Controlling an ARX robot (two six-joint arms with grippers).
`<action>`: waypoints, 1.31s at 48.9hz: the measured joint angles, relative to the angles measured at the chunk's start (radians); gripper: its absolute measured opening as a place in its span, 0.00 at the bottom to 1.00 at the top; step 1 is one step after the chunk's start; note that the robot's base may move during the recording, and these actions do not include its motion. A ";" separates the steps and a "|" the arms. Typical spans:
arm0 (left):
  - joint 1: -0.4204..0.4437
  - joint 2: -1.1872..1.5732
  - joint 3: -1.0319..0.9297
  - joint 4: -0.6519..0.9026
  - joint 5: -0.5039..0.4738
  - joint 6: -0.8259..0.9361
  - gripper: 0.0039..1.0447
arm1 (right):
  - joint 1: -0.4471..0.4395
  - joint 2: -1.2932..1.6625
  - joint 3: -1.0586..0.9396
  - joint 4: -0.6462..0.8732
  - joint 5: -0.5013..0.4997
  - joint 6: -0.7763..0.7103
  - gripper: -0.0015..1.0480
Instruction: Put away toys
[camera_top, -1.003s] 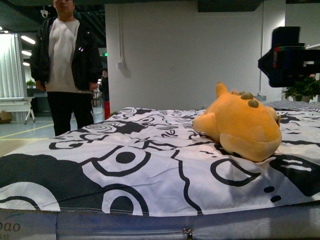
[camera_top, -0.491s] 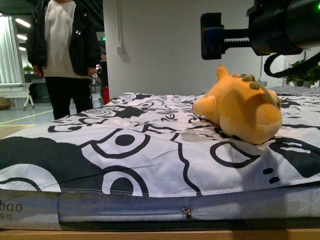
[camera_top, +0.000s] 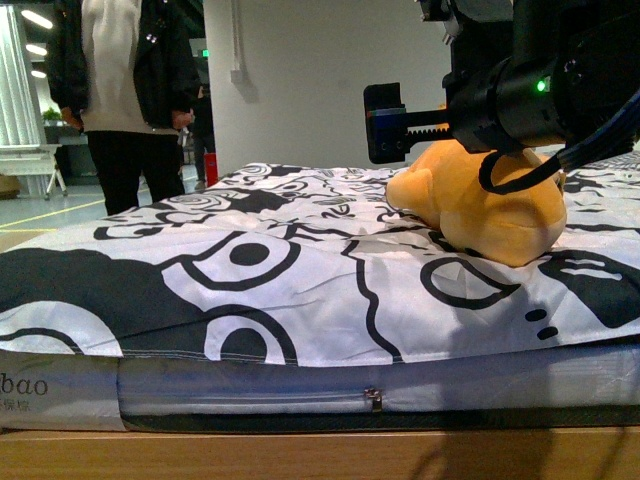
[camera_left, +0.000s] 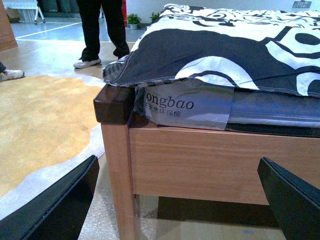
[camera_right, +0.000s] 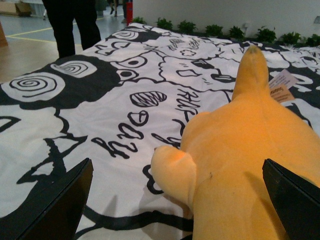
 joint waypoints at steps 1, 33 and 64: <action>0.000 0.000 0.000 0.000 0.000 0.000 0.95 | 0.000 0.000 -0.004 0.003 0.000 0.001 1.00; 0.000 0.000 0.000 0.000 0.000 0.000 0.95 | -0.023 -0.055 -0.227 0.137 -0.038 0.017 1.00; 0.000 0.000 0.000 0.000 0.000 0.000 0.95 | -0.145 -0.087 -0.238 0.271 0.061 0.102 1.00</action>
